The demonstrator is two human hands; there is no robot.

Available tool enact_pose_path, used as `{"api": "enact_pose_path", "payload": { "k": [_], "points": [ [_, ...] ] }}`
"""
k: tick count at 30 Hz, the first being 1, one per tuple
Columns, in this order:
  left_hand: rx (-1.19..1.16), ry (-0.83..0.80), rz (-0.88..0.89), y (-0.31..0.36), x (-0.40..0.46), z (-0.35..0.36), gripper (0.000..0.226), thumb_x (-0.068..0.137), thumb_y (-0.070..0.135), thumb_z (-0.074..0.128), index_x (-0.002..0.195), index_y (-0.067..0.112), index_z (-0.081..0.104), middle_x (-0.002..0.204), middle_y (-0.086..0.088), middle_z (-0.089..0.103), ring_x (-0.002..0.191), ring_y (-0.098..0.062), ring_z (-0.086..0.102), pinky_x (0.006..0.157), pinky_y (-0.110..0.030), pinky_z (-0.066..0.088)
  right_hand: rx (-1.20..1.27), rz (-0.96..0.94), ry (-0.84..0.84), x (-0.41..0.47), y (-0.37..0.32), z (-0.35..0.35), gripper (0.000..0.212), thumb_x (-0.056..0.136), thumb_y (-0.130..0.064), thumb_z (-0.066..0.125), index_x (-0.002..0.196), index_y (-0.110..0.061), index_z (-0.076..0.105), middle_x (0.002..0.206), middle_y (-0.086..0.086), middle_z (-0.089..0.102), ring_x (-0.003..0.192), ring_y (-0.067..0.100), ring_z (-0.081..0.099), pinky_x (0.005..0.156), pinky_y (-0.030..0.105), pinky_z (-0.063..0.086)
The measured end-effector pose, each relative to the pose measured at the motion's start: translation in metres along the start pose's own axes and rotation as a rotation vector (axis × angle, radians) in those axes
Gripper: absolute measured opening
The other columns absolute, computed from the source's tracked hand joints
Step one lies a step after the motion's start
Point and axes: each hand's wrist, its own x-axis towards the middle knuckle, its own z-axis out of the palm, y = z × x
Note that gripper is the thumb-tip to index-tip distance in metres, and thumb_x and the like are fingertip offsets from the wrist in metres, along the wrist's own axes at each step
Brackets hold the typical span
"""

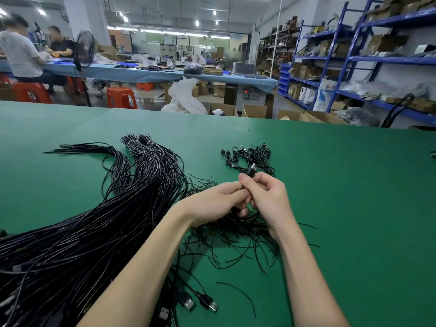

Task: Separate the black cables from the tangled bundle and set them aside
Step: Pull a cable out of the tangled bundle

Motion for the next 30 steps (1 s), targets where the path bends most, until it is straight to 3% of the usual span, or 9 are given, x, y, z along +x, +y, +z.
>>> {"api": "enact_pose_path", "payload": {
  "k": [4,8,11,15,17,20,22,24,30],
  "points": [
    [-0.232,0.130,-0.048,0.001,0.004,0.005,0.028,0.110,0.025,0.037,0.105,0.017,0.063,0.096,-0.005,0.063,0.084,-0.016,0.058,0.090,-0.034,0.051,0.023,0.009,0.070,0.004,0.001,0.001,0.025,0.095,-0.032,0.072,0.077,-0.017,0.064,0.059,-0.004,0.055,0.049,0.009,0.051,0.047,0.018,0.044],
    [-0.473,0.168,-0.091,0.001,0.004,0.005,0.025,0.110,0.025,0.036,0.097,0.011,0.052,0.097,-0.013,0.061,0.075,-0.024,0.067,0.086,-0.048,0.060,-0.103,0.043,0.072,0.008,0.004,-0.003,0.035,0.106,-0.046,0.047,0.096,-0.024,0.071,0.092,-0.017,0.073,0.082,-0.009,0.067,0.068,0.006,0.048],
    [-0.481,0.132,-0.093,0.002,0.003,0.011,0.026,0.110,0.026,0.036,0.117,0.020,0.060,0.083,0.001,0.067,0.064,-0.014,0.063,0.067,-0.035,0.060,-0.204,0.105,-0.001,0.006,0.010,0.001,0.046,0.106,-0.059,0.033,0.099,-0.032,0.070,0.101,-0.010,0.073,0.099,0.012,0.072,0.088,0.031,0.055],
    [-0.465,0.141,-0.119,0.003,0.002,0.012,0.026,0.110,0.024,0.035,0.123,0.014,0.055,0.073,-0.005,0.058,0.062,-0.017,0.057,0.056,-0.027,0.042,-0.324,0.169,-0.055,0.001,0.010,0.003,0.064,0.092,-0.083,0.018,0.103,-0.040,0.064,0.092,-0.007,0.069,0.063,0.005,0.061,0.055,0.019,0.048],
    [-0.414,0.159,-0.139,0.003,0.002,0.014,0.028,0.110,0.025,0.037,0.125,0.008,0.053,0.074,-0.007,0.052,0.061,-0.017,0.054,0.054,-0.026,0.037,-0.394,0.170,-0.077,0.003,0.010,0.001,0.080,0.077,-0.093,0.011,0.117,-0.044,0.059,0.092,-0.003,0.070,0.050,0.005,0.056,0.057,0.023,0.046],
    [-0.308,0.141,-0.158,0.004,0.002,0.016,0.035,0.110,0.027,0.038,0.134,0.003,0.047,0.074,-0.007,0.051,0.062,-0.017,0.054,0.054,-0.025,0.039,-0.371,0.203,-0.158,0.002,0.011,-0.001,0.078,0.073,-0.097,0.012,0.114,-0.047,0.055,0.071,-0.004,0.065,0.045,0.007,0.053,0.063,0.028,0.045],
    [-0.258,0.120,-0.165,0.005,0.000,0.016,0.035,0.110,0.027,0.039,0.134,0.002,0.046,0.070,-0.002,0.055,0.061,-0.014,0.054,0.055,-0.025,0.042,-0.274,0.236,-0.199,0.001,0.012,-0.002,0.078,0.083,-0.093,0.017,0.118,-0.037,0.058,0.062,-0.005,0.055,0.045,0.009,0.050,0.057,0.023,0.045],
    [-0.233,0.106,-0.165,0.006,0.000,0.017,0.034,0.109,0.030,0.040,0.128,0.002,0.046,0.065,0.003,0.052,0.058,-0.012,0.052,0.054,-0.023,0.043,-0.170,0.232,-0.187,0.001,0.012,0.000,0.063,0.091,-0.084,0.024,0.112,-0.037,0.060,0.070,-0.004,0.054,0.044,0.007,0.045,0.047,0.017,0.042],
    [-0.294,0.058,-0.131,0.010,-0.002,0.019,0.013,0.109,0.026,0.040,0.107,0.014,0.044,0.062,0.005,0.044,0.054,-0.012,0.046,0.060,-0.029,0.052,0.118,0.171,-0.181,-0.003,0.010,0.005,0.038,0.104,-0.056,0.043,0.094,-0.028,0.066,0.103,-0.003,0.076,0.043,0.012,0.046,0.038,0.022,0.043]
  ]
}}
